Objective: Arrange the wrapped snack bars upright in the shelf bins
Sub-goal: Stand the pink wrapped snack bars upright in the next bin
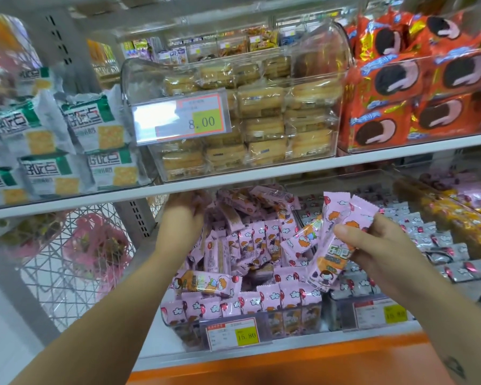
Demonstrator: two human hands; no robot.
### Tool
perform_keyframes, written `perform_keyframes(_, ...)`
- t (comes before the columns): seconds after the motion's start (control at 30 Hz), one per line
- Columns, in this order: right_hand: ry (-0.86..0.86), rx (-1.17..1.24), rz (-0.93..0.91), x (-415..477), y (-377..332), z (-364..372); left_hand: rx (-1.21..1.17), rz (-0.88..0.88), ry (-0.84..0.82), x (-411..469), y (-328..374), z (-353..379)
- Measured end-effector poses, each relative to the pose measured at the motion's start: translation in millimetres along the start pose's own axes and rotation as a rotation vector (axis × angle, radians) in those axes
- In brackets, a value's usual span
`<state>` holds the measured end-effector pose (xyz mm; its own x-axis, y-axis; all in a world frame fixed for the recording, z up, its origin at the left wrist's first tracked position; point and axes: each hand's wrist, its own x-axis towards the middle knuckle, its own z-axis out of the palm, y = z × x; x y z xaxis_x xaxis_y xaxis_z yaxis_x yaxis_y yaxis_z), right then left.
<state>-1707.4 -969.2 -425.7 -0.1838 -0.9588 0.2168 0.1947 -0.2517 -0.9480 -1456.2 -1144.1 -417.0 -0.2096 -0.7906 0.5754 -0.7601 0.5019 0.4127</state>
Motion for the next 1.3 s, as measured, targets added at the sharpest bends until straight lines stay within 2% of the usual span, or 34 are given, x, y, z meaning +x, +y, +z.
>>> perform_keyframes(0.17,0.037,0.011,0.016,0,1,-2,0.071,0.109,-0.324,2,3,-1)
perform_keyframes(0.33,0.045,0.001,-0.006,1,2,-3,0.211,0.158,-0.477,6,6,-9)
perform_keyframes(0.43,0.045,0.010,-0.016,0,2,-2,0.228,0.238,-0.506,5,2,-10)
perform_keyframes(0.57,0.014,0.014,0.018,2,0,-2,0.299,0.230,-0.532,4,-1,-8)
perform_keyframes(0.73,0.044,0.008,0.019,2,1,-5,0.305,0.272,-0.416,-1,7,-11)
perform_keyframes(0.8,0.057,0.041,0.029,1,-1,-6,0.273,0.320,-0.439,-10,19,-10)
perform_keyframes(0.9,0.049,0.026,0.027,1,0,-7,0.140,0.349,-0.611,-24,38,-2)
perform_keyframes(1.0,0.047,0.006,0.032,2,-1,-8,-0.033,0.193,-0.858,-29,52,7)
perform_keyframes(1.07,0.028,-0.015,0.021,2,-1,-8,-0.023,0.162,-0.993,-26,56,16)
perform_keyframes(1.3,0.014,0.004,0.062,4,0,-14,0.066,0.159,-1.142,-6,57,57)
